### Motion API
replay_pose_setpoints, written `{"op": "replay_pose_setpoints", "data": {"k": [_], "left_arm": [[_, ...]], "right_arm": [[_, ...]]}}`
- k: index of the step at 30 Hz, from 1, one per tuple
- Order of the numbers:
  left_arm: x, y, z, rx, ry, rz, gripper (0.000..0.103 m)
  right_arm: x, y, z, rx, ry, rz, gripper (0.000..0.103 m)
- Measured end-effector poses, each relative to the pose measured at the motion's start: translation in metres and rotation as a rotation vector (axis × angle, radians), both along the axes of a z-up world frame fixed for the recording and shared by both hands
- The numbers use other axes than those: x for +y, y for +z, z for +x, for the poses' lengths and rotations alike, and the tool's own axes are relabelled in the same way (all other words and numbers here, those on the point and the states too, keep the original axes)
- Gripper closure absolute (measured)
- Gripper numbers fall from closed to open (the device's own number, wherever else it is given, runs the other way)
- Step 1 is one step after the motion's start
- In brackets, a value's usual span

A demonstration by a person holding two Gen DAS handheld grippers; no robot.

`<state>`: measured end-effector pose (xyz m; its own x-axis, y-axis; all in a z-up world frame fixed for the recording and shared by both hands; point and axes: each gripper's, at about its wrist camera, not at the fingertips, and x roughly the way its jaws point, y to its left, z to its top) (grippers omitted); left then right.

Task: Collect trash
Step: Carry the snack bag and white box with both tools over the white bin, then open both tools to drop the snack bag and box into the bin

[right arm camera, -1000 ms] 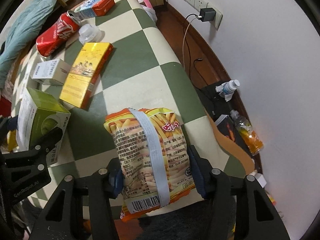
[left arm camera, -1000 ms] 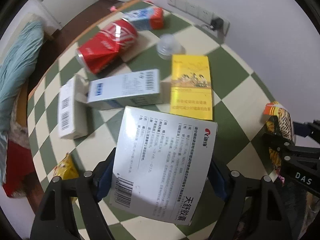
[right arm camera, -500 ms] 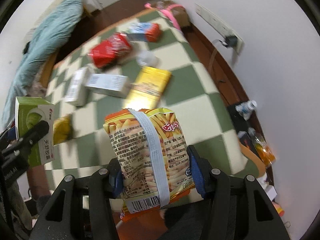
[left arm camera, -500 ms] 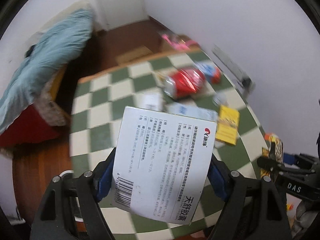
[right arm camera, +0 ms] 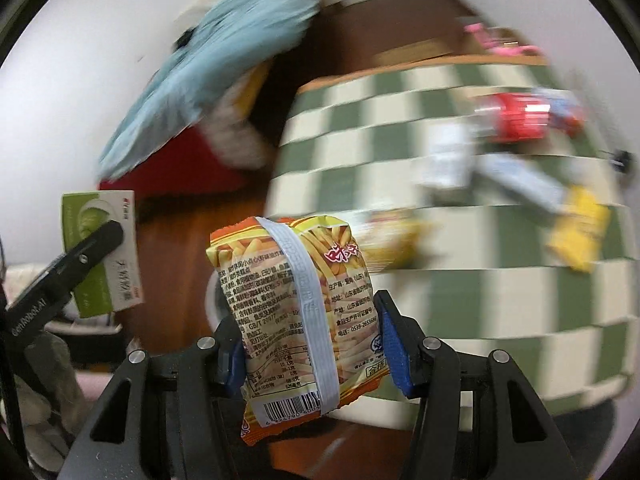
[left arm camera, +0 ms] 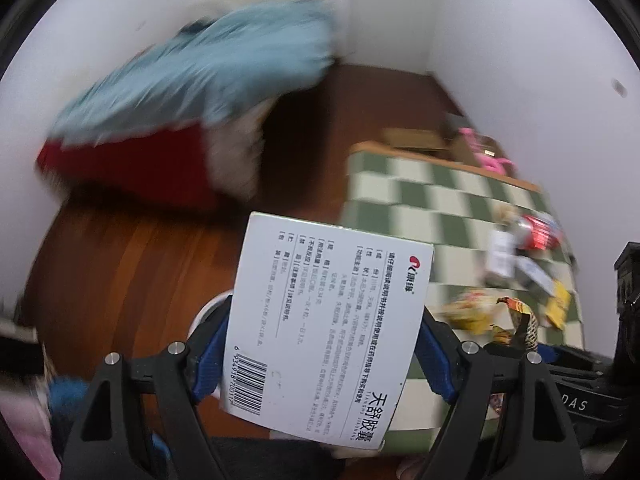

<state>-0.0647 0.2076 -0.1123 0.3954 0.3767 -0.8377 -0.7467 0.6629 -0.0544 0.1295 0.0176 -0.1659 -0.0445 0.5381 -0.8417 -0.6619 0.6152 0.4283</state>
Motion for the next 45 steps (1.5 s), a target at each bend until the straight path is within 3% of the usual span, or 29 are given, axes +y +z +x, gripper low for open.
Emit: {"op": "replay_pose_setpoints", "data": {"k": [6,10,16,19,20,21,24,25,27,29,35,45], "left_arm": [[0.096,-0.087,-0.073,-0.024,0.181,-0.230,0.024],[0.130,-0.141,-0.085,0.007,0.232,-0.311,0.024],[0.170,-0.215,-0.094,0.012,0.281,-0.470,0.022],[0.180,-0.236,-0.100,0.044,0.299,-0.501,0.018],[0.181,-0.239,-0.099,0.046,0.304,-0.509,0.005],[0.181,-0.240,-0.101,0.048,0.309,-0.513,0.000],[0.183,-0.237,-0.108,0.072,0.343,-0.478,0.000],[0.182,-0.235,-0.112,0.083,0.355,-0.463,0.000],[0.179,-0.227,-0.120,0.114,0.377,-0.411,0.000],[0.176,-0.220,-0.126,0.140,0.403,-0.342,0.000],[0.164,-0.197,-0.143,0.194,0.464,-0.194,0.000],[0.134,-0.165,-0.154,0.199,0.465,-0.160,0.000]], "right_arm": [[0.143,-0.067,-0.079,0.123,0.172,-0.044,0.045],[0.216,-0.127,-0.110,0.149,0.248,-0.150,0.045],[0.285,-0.196,-0.130,0.138,0.295,-0.272,0.045],[0.310,-0.222,-0.139,0.111,0.318,-0.321,0.045],[0.312,-0.229,-0.141,0.109,0.323,-0.333,0.045],[0.317,-0.236,-0.142,0.105,0.328,-0.346,0.045],[0.328,-0.254,-0.144,0.106,0.354,-0.377,0.040],[0.332,-0.259,-0.145,0.105,0.363,-0.387,0.034],[0.333,-0.268,-0.141,0.102,0.374,-0.395,0.011],[0.335,-0.268,-0.139,0.102,0.368,-0.387,0.004],[0.333,-0.262,-0.141,0.053,0.368,-0.385,0.003],[0.303,-0.209,-0.158,-0.074,0.385,-0.416,0.003]]}}
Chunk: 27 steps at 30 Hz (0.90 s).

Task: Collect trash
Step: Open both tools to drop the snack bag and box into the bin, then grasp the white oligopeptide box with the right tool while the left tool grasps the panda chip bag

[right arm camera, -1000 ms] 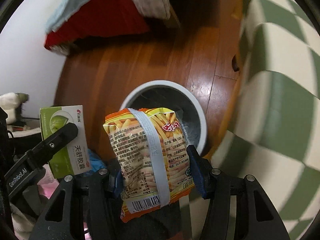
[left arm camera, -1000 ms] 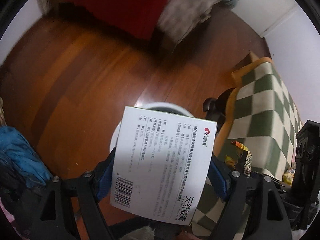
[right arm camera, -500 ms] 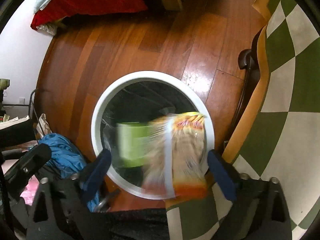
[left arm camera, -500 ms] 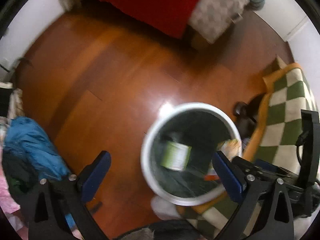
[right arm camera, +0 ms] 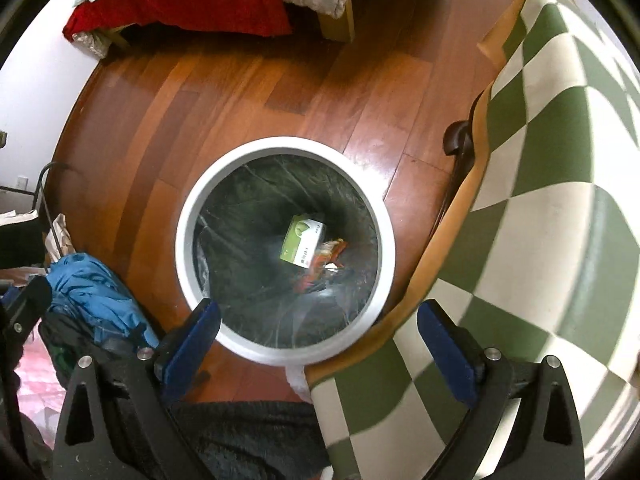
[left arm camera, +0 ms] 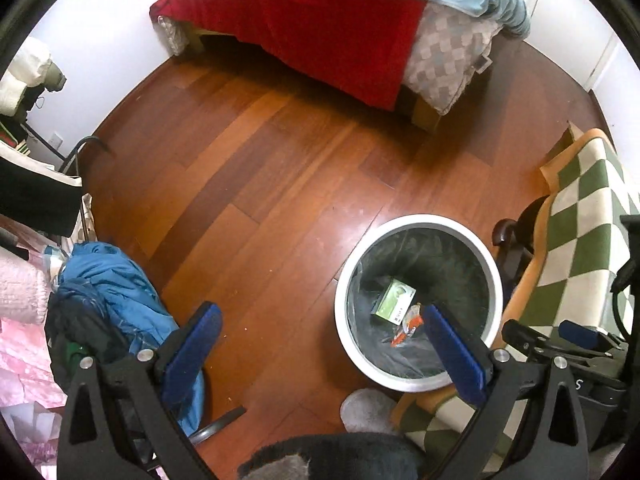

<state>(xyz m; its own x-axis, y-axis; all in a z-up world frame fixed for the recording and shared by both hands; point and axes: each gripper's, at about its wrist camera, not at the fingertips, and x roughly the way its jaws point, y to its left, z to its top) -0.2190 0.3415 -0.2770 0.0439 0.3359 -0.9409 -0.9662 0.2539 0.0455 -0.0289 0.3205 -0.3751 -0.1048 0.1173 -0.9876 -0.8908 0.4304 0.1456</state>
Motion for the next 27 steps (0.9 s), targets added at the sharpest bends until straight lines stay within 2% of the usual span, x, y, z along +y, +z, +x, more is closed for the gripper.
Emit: {"op": "replay_pose_setpoints", "data": {"k": [4,10,17,23,27], "left_arm": [[-0.013,0.022,-0.001,-0.021,-0.004,0.021,0.000],[-0.037,0.070,0.003,-0.058,-0.028,0.102,0.000],[-0.067,0.136,0.023,-0.099,-0.071,0.213,0.000],[-0.097,0.178,0.075,-0.175,-0.166,0.276,0.000],[-0.119,0.174,0.140,-0.193,-0.261,0.260,0.000]], "right_arm": [[-0.015,0.036,-0.003,-0.011,0.010,0.044,0.003],[-0.039,0.094,0.001,0.004,-0.003,0.142,0.003],[-0.084,0.181,0.030,0.068,-0.068,0.338,0.003],[-0.144,0.247,0.075,0.084,-0.160,0.480,0.003],[-0.197,0.263,0.125,0.055,-0.259,0.498,0.003]]}}
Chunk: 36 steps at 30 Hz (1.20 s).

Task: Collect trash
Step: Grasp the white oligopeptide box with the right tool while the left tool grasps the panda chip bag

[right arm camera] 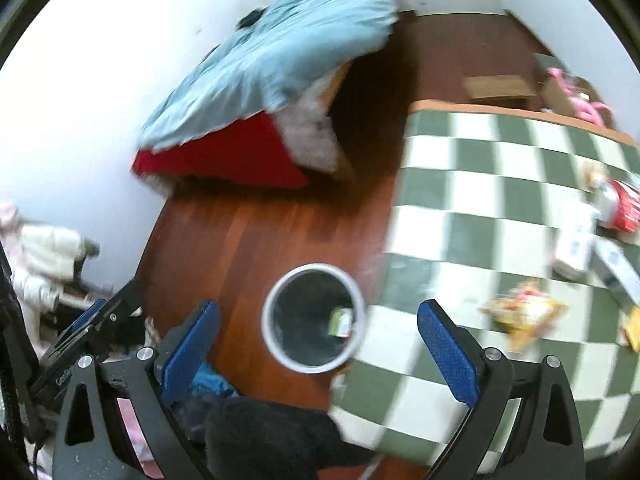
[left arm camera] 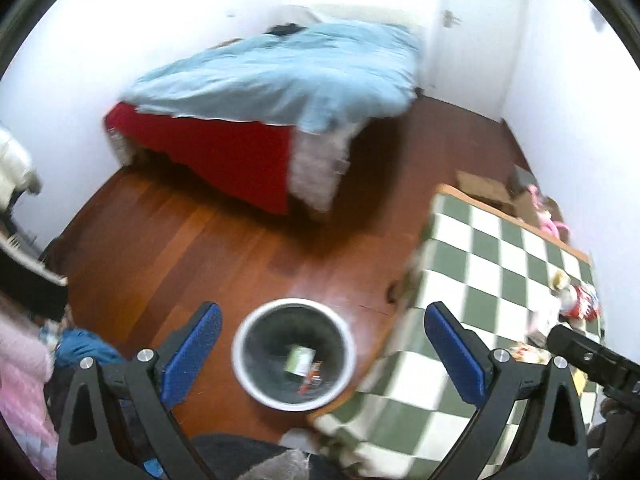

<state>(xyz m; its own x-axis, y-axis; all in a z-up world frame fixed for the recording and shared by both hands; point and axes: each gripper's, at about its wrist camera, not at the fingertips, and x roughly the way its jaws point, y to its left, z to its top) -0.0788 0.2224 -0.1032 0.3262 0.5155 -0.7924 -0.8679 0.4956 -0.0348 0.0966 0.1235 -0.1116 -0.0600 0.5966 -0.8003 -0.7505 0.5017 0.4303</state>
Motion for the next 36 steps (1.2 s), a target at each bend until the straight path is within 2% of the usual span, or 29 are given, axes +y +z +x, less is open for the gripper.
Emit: {"op": "replay_pose_setpoints", "data": {"k": [4,8,9,14,16,20,24,28,30,31,32,36], "left_arm": [[-0.019,-0.033,0.072,0.039,-0.094,-0.055,0.000],[-0.048,-0.083,0.151,0.118,-0.236,-0.119,0.000],[-0.059,-0.096,0.172,0.150,-0.292,-0.135,0.000],[-0.100,-0.146,0.232,0.279,-0.505,-0.213,0.000],[-0.110,-0.161,0.245,0.305,-0.546,-0.242,0.000],[-0.118,-0.176,0.263,0.272,-0.591,-0.342,0.000],[-0.131,-0.191,0.275,0.288,-0.628,-0.384,0.000],[-0.139,-0.197,0.274,0.271,-0.637,-0.403,0.014],[-0.142,-0.195,0.269,0.253,-0.638,-0.390,0.027],[-0.143,-0.192,0.267,0.239,-0.634,-0.395,0.036],[-0.142,-0.190,0.265,0.239,-0.618,-0.395,0.040],[-0.129,-0.182,0.258,0.254,-0.551,-0.327,0.045]], "right_arm": [[-0.055,-0.013,0.059,-0.013,-0.129,-0.046,0.003],[-0.109,-0.048,0.137,-0.013,-0.253,-0.168,0.003],[-0.116,-0.058,0.152,-0.015,-0.266,-0.200,0.003],[-0.148,-0.114,0.217,-0.037,-0.274,-0.385,0.003],[-0.153,-0.131,0.232,-0.048,-0.249,-0.436,0.003],[-0.150,-0.163,0.251,-0.064,-0.171,-0.501,0.003],[-0.139,-0.173,0.256,-0.160,-0.110,-0.544,0.003],[-0.133,-0.179,0.263,-0.194,-0.065,-0.552,0.005],[-0.133,-0.183,0.266,-0.212,-0.053,-0.565,0.008],[-0.133,-0.185,0.267,-0.216,-0.050,-0.568,0.010],[-0.135,-0.187,0.269,-0.217,-0.050,-0.567,0.015],[-0.143,-0.189,0.271,-0.172,-0.058,-0.540,0.042]]}}
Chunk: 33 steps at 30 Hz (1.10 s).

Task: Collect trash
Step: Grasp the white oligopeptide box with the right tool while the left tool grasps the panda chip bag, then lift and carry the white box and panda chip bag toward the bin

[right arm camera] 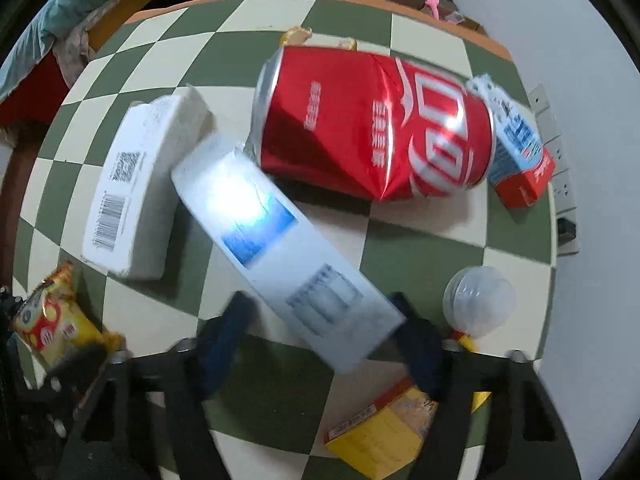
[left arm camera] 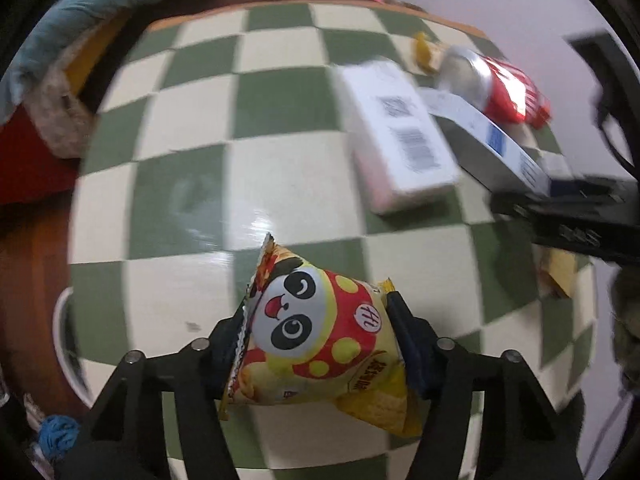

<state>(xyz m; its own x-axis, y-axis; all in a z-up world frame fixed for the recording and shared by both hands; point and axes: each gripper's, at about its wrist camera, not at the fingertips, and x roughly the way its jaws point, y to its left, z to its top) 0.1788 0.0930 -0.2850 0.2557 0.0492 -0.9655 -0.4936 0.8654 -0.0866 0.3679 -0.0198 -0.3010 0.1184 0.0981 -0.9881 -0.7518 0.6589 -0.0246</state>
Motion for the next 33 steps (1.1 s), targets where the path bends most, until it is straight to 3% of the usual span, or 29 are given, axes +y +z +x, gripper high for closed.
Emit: {"op": "replay_pose_setpoints", "data": {"k": [5,8,15,16,17,18,19,22,27,33], "left_arm": [[0.023,0.008,-0.018,-0.006,0.119,0.094,0.047],[0.036,0.006,-0.020,-0.005,0.174,0.122,0.047],[0.047,0.004,-0.023,-0.010,0.195,0.142,0.048],[0.046,0.002,-0.020,-0.010,0.193,0.145,0.048],[0.046,0.002,-0.018,-0.010,0.190,0.144,0.048],[0.047,0.001,-0.017,-0.011,0.189,0.143,0.048],[0.047,0.001,-0.017,-0.014,0.188,0.140,0.048],[0.049,0.000,-0.019,-0.024,0.186,0.123,0.047],[0.050,-0.009,-0.018,-0.020,0.179,0.078,0.044],[0.042,-0.012,-0.012,-0.020,0.155,0.109,0.048]], "right_arm": [[-0.011,0.015,-0.013,0.099,0.011,0.043,0.042],[-0.017,0.030,-0.011,0.060,0.003,0.047,0.025],[0.016,0.027,0.005,-0.015,0.013,0.028,0.025],[0.021,0.022,0.009,-0.031,0.024,0.021,0.025],[0.023,0.018,0.007,-0.044,0.036,0.015,0.032],[0.028,0.014,0.004,-0.040,0.046,0.012,0.049],[0.034,0.009,-0.001,-0.028,0.048,0.011,0.056],[0.032,0.009,-0.009,-0.024,0.023,0.017,0.058],[0.011,0.009,-0.024,0.069,-0.082,0.031,0.058],[0.000,0.010,-0.036,0.096,-0.105,0.044,0.053]]}}
